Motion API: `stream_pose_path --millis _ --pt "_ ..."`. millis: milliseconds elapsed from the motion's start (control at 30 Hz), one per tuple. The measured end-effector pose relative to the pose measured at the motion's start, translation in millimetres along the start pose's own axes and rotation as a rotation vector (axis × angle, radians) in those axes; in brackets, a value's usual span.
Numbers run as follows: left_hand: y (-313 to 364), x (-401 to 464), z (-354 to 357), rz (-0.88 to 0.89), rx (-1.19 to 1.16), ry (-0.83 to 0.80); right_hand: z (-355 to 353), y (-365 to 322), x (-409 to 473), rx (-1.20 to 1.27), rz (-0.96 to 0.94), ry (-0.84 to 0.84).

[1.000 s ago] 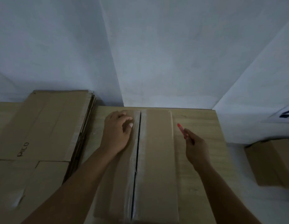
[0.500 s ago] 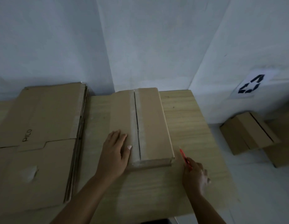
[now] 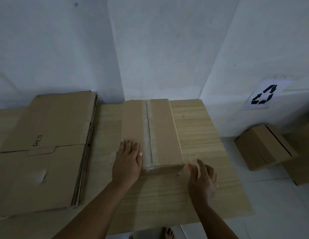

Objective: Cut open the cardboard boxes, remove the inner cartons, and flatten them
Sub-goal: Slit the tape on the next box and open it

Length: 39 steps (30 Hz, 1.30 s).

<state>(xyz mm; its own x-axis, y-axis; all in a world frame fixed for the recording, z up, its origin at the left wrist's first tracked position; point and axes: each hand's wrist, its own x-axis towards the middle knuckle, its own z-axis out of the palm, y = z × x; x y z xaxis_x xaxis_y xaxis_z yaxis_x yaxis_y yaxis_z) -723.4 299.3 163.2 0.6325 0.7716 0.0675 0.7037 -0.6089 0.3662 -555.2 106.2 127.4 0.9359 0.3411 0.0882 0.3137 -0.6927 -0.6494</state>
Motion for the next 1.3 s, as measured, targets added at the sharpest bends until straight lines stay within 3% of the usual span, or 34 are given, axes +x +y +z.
stream_pose_path --millis 67,200,333,567,700,767,867,933,1033,1167,1300 --pt "1.9 3.2 3.8 -0.011 0.016 0.009 -2.7 -32.8 -2.1 0.049 -0.193 0.076" --pt "2.3 7.7 7.0 -0.039 0.015 0.016 7.1 -92.9 -8.8 -0.027 -0.502 -0.024" --pt "-2.0 9.4 10.3 0.001 0.003 0.050 18.8 -118.6 -1.1 -0.286 -0.411 -0.258" --pt "-5.8 8.2 11.2 0.048 0.032 0.089 4.0 -145.9 13.5 -0.224 -0.304 -0.369" --pt "-7.3 11.7 10.3 0.049 0.074 0.045 -27.3 -145.9 26.1 0.090 -0.328 -0.272" --pt "-3.7 10.6 7.0 0.018 0.079 0.014 -47.0 -142.0 32.4 0.160 -0.324 -0.140" --pt "2.9 7.0 0.0 -0.033 0.117 -0.040 -59.9 -123.6 46.1 -0.036 -0.447 0.207" --pt "10.8 6.2 -5.8 -0.055 0.134 -0.061 -66.9 -107.7 58.7 -0.311 -0.390 0.309" --pt "23.4 9.8 -11.4 -0.112 0.102 -0.131 -69.8 -90.3 61.9 -0.644 -0.374 0.122" --pt "34.4 11.7 -14.1 -0.153 0.119 -0.201 -38.9 -79.9 32.3 -0.623 -0.278 -0.400" --pt "34.9 12.7 -13.9 -0.167 0.133 -0.194 -20.4 -76.7 21.8 -0.552 -0.237 -0.440"
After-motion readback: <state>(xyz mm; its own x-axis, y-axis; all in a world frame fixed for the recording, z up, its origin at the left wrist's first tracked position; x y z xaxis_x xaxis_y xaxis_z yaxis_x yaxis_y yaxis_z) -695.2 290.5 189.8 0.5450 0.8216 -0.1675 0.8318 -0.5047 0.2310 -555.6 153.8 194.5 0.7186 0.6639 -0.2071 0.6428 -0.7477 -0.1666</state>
